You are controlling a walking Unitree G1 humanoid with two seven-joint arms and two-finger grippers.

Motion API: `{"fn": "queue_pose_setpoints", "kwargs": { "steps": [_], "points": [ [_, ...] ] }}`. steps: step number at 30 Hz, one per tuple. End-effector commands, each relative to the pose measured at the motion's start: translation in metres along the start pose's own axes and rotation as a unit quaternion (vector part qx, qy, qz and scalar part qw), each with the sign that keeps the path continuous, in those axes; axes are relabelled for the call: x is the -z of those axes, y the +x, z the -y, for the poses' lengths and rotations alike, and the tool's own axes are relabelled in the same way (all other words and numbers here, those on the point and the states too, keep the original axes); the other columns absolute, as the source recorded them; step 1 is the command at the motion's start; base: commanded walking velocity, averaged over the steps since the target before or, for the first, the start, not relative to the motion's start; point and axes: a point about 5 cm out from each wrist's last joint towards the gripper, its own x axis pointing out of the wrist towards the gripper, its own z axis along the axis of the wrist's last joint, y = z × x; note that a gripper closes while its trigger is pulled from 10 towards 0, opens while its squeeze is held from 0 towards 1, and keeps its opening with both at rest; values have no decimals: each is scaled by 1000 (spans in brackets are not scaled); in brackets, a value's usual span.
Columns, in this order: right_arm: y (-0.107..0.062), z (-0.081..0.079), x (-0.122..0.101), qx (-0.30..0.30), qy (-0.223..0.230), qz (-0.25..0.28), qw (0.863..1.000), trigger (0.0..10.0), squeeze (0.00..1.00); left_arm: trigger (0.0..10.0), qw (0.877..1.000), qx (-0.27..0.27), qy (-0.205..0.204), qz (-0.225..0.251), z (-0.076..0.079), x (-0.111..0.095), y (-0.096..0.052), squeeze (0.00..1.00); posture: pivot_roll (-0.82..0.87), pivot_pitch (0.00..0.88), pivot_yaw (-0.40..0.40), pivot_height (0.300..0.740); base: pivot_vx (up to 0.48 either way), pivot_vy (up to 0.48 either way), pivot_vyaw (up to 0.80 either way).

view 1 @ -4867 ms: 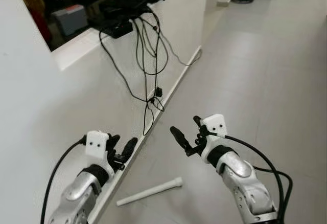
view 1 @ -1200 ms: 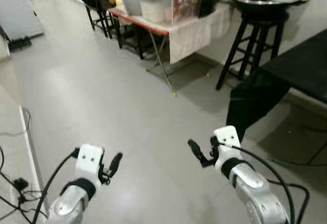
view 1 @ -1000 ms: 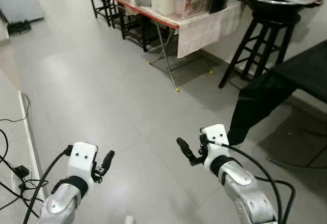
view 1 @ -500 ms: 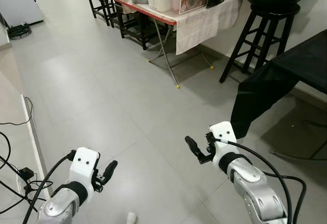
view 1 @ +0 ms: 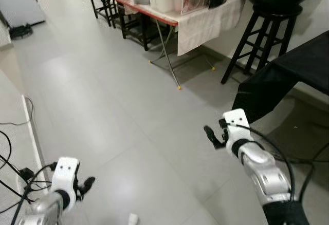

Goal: Building children table

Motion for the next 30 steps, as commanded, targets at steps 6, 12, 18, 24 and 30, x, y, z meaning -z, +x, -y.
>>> {"fn": "queue_pose_setpoints", "kwargs": {
  "steps": [6, 12, 18, 24, 30],
  "points": [
    [31, 9, 17, 31, 53, -54, 997, 10000, 0, 10000, 998, -9, -16, -60, -3, 33, 22, 0, -53, 102, 18, 740, 0, 0, 0],
    [13, 12, 98, 75, 32, -205, 975, 10000, 0, 10000, 989, -39, 29, -137, -2, 82, 26, 0, -25, 132, -2, 740, 0, 0, 0],
    [-8, 11, 135, 79, 35, -259, 962, 10000, 0, 10000, 990, -36, 36, -134, -2, 91, 23, 0, -13, 175, 4, 730, 0, 0, 0],
    [1, 7, 112, 37, 18, -185, 982, 10000, 0, 10000, 994, -24, 32, -104, -5, 82, 25, 0, -29, 226, 8, 710, 0, 0, 0],
    [4, 2, 105, 11, -6, -167, 986, 10000, 0, 10000, 994, -22, 34, -100, -4, 82, 27, 0, -37, 242, 7, 700, 0, 0, 0]
  ]
}}
